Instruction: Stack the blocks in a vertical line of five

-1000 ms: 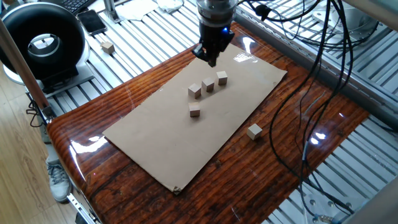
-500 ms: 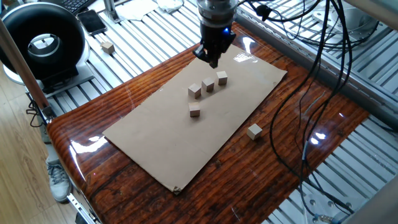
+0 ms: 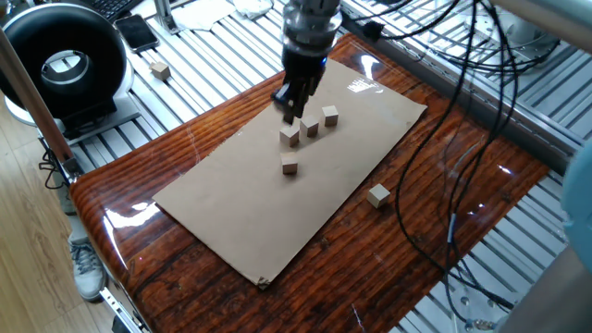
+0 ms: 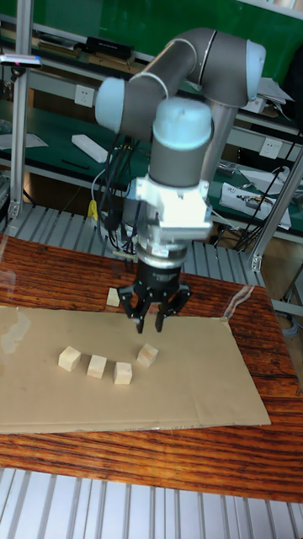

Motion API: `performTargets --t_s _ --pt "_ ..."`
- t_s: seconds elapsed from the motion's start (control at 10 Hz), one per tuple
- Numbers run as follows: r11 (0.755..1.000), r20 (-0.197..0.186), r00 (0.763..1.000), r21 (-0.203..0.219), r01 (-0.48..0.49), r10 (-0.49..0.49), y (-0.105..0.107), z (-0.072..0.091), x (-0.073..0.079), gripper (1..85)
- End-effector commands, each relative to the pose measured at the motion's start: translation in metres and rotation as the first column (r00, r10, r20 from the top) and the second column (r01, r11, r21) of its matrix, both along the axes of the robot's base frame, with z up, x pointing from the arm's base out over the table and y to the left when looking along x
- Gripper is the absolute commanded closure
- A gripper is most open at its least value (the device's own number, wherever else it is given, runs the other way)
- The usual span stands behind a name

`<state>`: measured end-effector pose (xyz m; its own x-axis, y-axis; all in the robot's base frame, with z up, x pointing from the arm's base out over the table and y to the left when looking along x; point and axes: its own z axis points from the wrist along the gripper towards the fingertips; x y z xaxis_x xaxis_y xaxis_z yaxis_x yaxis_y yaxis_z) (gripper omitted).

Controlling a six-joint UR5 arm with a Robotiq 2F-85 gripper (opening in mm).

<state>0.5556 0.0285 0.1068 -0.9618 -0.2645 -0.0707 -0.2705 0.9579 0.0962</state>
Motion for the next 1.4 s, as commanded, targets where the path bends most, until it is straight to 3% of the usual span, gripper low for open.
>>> performTargets --t_s 0.0,0.1,0.3,0.4,0.5,0.6,0.7,0.9,1.0,1.1,1.3 --pt "0.986 0.045 0.990 -0.099 -0.132 0.137 -0.008 -0.019 0.025 47.0" --pt "0.994 0.045 0.995 -0.067 -0.090 0.093 0.004 -0.017 0.026 47.0" --pt "0.982 0.108 0.987 -0.162 -0.101 0.119 -0.021 -0.026 0.049 47.0" --pt "0.981 0.118 0.984 -0.156 -0.115 0.134 -0.022 -0.030 0.055 45.3" --pt "0.975 0.131 0.979 -0.177 -0.135 0.159 -0.032 -0.032 0.062 42.0" --pt "0.975 0.132 0.979 -0.177 -0.132 0.156 -0.033 -0.033 0.063 41.0" --pt "0.982 0.132 0.982 -0.150 -0.117 0.138 -0.027 -0.034 0.062 38.7" --pt "0.980 0.128 0.982 -0.161 -0.116 0.138 -0.035 -0.039 0.060 37.7" --pt "0.987 0.077 0.989 -0.112 -0.114 0.123 -0.027 -0.042 0.044 37.7" --pt "0.996 0.022 0.996 -0.027 -0.087 0.087 -0.009 -0.043 0.027 37.7" --pt "0.996 -0.054 0.995 0.014 -0.083 0.083 -0.001 -0.042 0.001 37.0"
